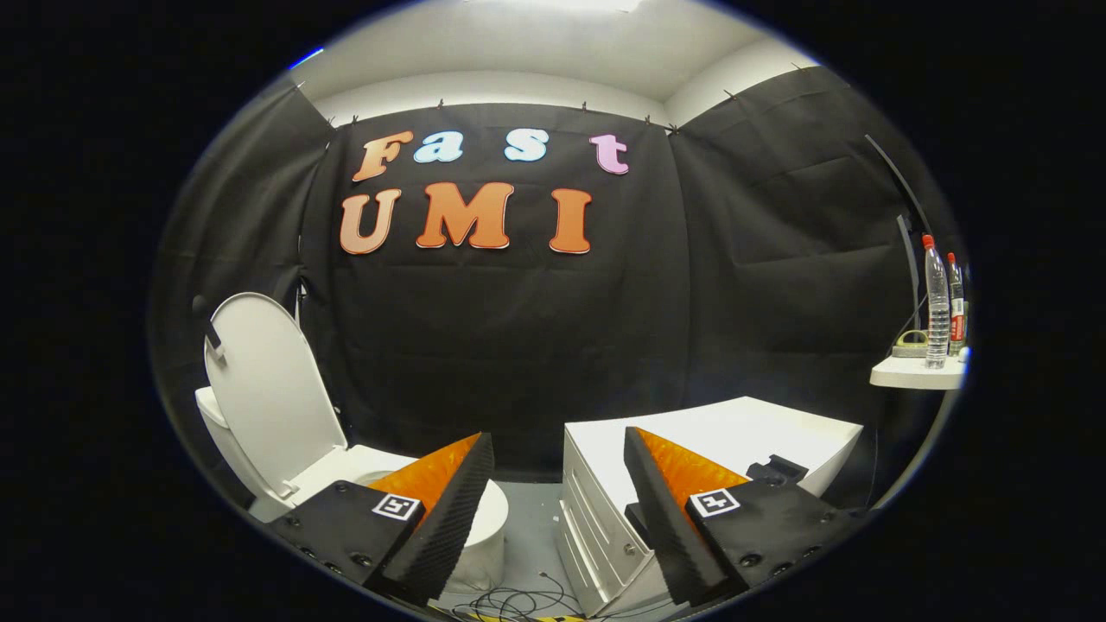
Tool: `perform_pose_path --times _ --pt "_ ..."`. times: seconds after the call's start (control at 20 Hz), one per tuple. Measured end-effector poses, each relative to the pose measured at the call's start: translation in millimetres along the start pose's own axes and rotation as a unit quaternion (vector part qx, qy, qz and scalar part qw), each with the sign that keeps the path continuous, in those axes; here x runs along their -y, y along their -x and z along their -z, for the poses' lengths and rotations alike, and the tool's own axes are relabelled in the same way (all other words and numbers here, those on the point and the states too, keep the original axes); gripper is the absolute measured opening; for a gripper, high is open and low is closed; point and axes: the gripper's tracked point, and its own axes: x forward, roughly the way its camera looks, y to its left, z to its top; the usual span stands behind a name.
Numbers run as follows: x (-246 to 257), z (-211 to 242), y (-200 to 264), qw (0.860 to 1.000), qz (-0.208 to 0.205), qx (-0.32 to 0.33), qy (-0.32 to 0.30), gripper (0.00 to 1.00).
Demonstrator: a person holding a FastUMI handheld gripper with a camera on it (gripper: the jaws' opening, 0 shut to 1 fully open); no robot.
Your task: Open the toilet lid.
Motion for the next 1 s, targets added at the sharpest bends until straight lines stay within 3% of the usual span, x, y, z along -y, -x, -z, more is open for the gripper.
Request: perform_pose_path --times 1.0 --pt "2.1 -0.5 0.9 1.0 0.003 -0.006 -0.007 0.98"
